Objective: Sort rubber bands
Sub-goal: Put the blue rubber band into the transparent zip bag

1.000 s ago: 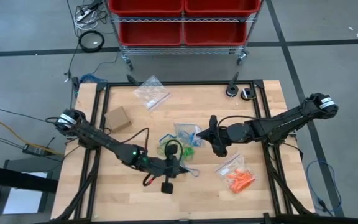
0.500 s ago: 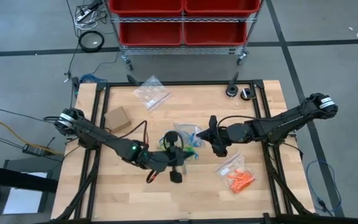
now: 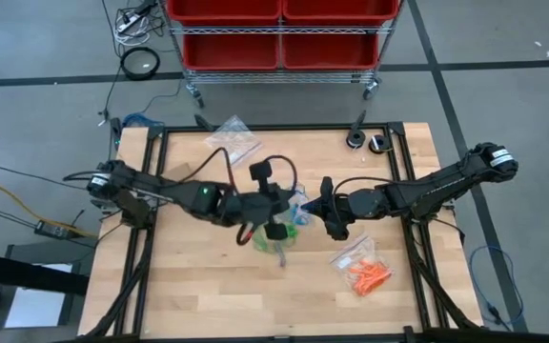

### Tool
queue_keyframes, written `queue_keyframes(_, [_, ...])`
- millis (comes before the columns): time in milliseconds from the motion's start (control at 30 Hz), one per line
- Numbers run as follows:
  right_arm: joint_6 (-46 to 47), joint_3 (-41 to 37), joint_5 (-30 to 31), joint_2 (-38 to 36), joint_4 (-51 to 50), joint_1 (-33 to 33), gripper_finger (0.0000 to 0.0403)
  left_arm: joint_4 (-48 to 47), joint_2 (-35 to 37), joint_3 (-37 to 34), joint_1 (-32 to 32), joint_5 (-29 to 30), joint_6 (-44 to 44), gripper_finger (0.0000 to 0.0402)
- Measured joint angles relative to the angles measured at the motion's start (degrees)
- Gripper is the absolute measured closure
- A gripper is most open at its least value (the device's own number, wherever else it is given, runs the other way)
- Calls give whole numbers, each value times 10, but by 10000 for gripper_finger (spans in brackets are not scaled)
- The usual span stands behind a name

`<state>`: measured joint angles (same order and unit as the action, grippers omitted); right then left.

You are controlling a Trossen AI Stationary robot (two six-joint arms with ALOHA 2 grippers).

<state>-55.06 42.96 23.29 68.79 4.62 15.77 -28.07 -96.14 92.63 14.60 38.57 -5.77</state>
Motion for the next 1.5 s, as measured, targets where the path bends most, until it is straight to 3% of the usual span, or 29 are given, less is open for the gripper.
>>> queue_keyframes(233, [-1, 0, 0, 0, 0, 0, 403, -102, 0, 4, -27, -68, 61, 401])
queue_keyframes(500, [-1, 0, 0, 0, 0, 0, 403, -108, 0, 4, -26, -78, 69, 396])
queue_keyframes(767, [-1, 0, 0, 0, 0, 0, 403, -108, 0, 4, -30, -92, 79, 313])
queue_keyframes(1000, [-1, 0, 0, 0, 0, 0, 403, -109, 0, 4, -28, -42, 92, 247])
queue_keyframes(1267, [-5, 0, 0, 0, 0, -1, 403, -199, 7, 4, 13, -25, 148, 248])
queue_keyframes(1367, [-5, 0, 7, 0, 0, -1, 403, -252, 11, 4, 37, 28, 204, 250])
queue_keyframes(1500, [-3, 0, 24, 0, 0, -2, 403, -270, 35, 3, 86, 143, 258, 250])
